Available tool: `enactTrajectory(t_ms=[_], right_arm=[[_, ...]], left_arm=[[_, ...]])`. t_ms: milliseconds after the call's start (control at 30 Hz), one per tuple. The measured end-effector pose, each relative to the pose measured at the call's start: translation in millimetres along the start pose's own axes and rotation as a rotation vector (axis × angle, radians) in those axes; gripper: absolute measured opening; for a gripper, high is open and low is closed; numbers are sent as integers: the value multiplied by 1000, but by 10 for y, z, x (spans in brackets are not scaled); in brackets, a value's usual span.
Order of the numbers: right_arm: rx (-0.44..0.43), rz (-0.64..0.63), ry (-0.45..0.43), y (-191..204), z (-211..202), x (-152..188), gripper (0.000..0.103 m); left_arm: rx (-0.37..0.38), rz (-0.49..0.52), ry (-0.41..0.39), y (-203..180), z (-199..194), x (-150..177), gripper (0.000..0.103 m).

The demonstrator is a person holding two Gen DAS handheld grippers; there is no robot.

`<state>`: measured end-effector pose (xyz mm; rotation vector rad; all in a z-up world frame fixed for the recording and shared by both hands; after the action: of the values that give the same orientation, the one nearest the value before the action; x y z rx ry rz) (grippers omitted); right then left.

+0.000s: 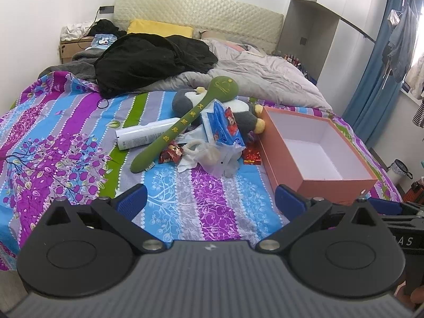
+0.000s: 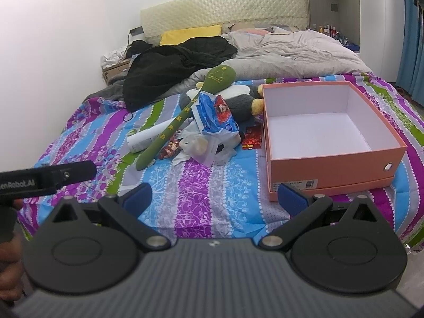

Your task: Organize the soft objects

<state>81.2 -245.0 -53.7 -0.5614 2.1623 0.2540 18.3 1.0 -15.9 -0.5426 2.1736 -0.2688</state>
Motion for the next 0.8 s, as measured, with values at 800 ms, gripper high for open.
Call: enactTrajectory(t_ms=[800], right_arm=[[-7,-10,15,49,44,16,103]], left_arm=[[-12,-3,10,2,48,20,103]])
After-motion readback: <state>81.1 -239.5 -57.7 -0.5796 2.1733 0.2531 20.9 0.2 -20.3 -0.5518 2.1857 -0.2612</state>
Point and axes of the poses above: each gripper's, at about its wrist camera, not at the fingertips, and z roughly the way its jaws point, y to its left, x to its underside, the point moved 3 cm from there along z, roughly the way its jaws point, and after that the axes turned 15 degrees about -z, right-handed, at the moved point
